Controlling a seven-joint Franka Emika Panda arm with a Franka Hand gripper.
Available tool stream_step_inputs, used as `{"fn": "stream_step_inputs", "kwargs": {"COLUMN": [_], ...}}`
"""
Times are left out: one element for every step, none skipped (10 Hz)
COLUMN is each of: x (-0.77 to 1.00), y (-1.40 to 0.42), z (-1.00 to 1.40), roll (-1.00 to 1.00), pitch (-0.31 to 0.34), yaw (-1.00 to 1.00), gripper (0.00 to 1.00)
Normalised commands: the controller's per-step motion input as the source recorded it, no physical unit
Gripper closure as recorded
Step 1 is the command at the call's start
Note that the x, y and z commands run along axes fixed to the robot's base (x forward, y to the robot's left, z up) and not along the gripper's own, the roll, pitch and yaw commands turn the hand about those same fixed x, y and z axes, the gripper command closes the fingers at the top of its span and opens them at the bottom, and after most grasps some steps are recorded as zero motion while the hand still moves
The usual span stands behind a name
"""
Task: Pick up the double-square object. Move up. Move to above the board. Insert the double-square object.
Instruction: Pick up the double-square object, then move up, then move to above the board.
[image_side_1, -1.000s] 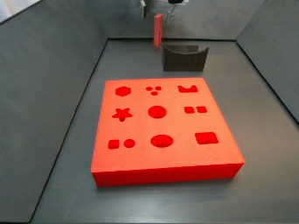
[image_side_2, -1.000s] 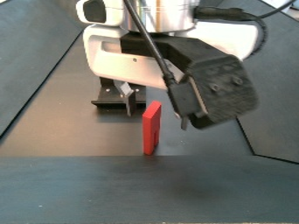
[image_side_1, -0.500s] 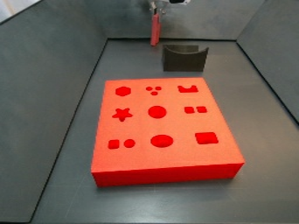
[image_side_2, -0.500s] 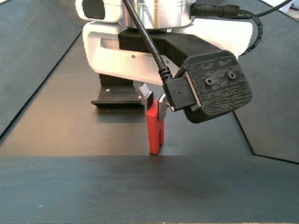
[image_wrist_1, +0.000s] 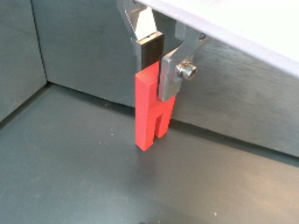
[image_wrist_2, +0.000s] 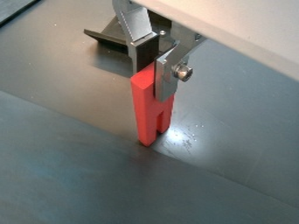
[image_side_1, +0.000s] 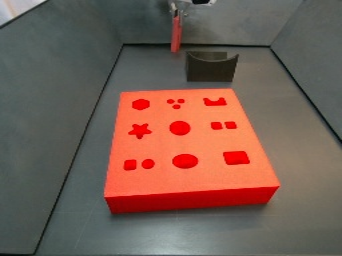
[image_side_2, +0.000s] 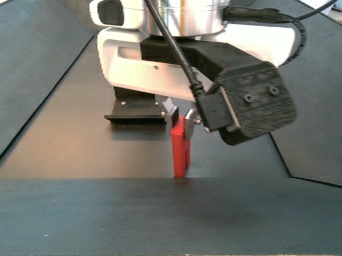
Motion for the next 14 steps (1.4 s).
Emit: {"fn": "stream_step_inputs", "kwargs": {"x": [0.0,0.0,-0.03,-0.06,-0.04,-0.03,0.56,0.61,0.5,0.33,0.21,0.09,-0.22,-0.22], "y": [0.0,0.0,-0.05,-0.06,-0.03,-0.02,-0.38,-0.4,-0.3,-0.17,-0.1,-0.04,-1.0,-1.0], "z": [0.0,0.83,0.81,0.69,0.48,0.31,1.0,1.0,0.92,0.74,0.55,0.31,0.29,0.27], "roll": [0.0,0.0,-0.02,-0.01,0.03,0.05,-0.15,-0.14,-0.14,-0.13,-0.11,-0.09,-0.03,0.02], "pitch": [0.0,0.0,0.027,0.048,0.053,0.061,-0.168,-0.14,-0.051,0.017,0.043,0.056,0.249,0.238], "yaw": [0.0,0.0,0.04,0.04,0.03,0.02,-0.16,-0.15,-0.1,-0.06,-0.03,-0.01,1.0,1.0], "gripper": [1.0,1.0,1.0,1.0,1.0,1.0,1.0,1.0,1.0,1.0,1.0,1.0,1.0,1.0]}}
